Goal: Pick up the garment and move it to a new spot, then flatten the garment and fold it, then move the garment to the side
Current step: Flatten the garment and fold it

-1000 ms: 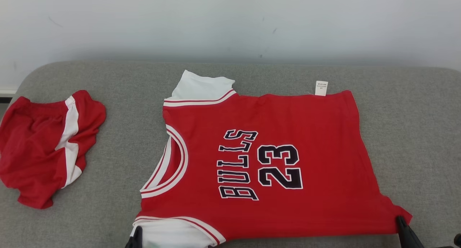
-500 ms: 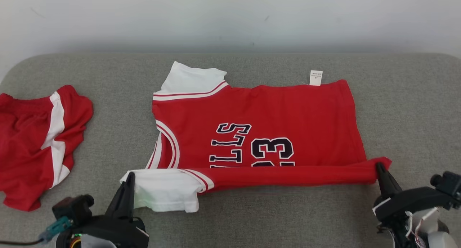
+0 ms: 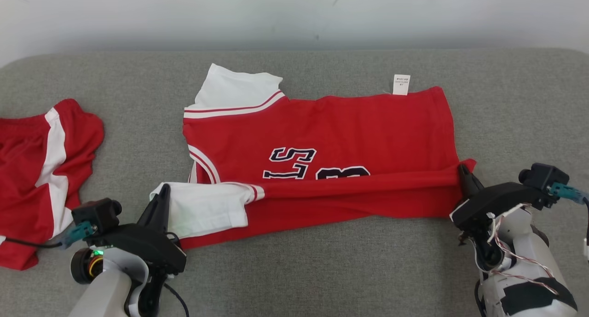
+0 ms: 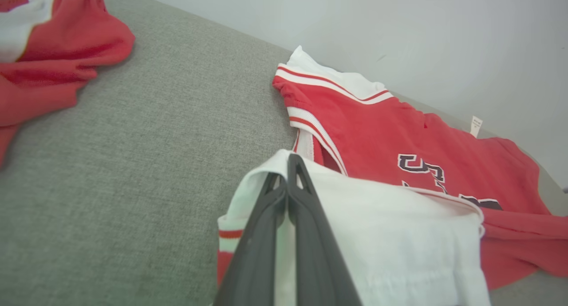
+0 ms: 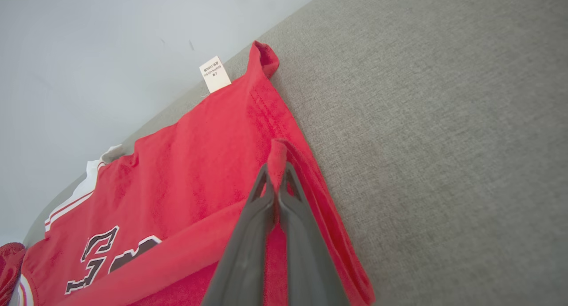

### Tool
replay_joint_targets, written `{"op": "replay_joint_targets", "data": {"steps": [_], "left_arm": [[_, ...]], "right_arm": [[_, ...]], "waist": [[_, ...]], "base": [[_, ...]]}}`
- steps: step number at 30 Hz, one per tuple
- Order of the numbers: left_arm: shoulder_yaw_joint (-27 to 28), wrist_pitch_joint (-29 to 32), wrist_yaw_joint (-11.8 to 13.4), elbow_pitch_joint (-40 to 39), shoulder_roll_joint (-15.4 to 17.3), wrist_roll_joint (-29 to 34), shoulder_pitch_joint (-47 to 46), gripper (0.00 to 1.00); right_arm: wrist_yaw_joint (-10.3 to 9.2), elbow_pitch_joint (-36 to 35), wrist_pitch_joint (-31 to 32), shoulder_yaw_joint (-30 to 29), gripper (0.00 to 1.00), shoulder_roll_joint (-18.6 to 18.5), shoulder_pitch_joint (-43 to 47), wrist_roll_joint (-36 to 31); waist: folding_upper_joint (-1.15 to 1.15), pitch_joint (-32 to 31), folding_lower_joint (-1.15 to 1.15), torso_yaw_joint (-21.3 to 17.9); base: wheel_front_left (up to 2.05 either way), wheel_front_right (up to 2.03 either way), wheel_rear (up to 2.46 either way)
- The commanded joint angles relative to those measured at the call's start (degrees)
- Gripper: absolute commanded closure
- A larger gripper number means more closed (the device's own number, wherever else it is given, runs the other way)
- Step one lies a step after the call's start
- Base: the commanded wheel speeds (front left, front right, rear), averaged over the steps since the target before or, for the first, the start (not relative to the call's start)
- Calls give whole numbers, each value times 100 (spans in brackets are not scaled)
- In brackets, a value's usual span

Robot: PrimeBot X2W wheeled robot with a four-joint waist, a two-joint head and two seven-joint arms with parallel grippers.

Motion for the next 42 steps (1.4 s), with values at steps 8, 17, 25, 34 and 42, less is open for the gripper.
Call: {"op": "replay_joint_targets", "data": {"steps": [8,17,25,34,42], "left_arm": [[-85,-382,-198,712,-140,169,-408,0],[97,-649,-278,660,-224,214,132,0],[582,-655,-88,-210,-264,434,1214,0],[432,-653,-48,-140,-308,632,1462,0],[241,-655,-81,323,-315,900,1109,0]], "right_arm": [[-15,391,-681,320,0,-9,-296,-34],[-15,93,-1336,1032,0,-482,520,188],[-15,-357,-1367,1187,0,-717,1310,145],[-15,-183,-1309,1063,0,-692,1257,-224],[-15,106,-1380,1111,0,-639,1000,-435]], "waist": [[0,-15,-1,47],[0,-317,-1,136],[0,-343,-1,200],[0,-241,-1,267],[0,-174,-1,257]], "base": [[0,0,0],[0,0,0],[0,0,0],[0,0,0],[0,0,0]]}}
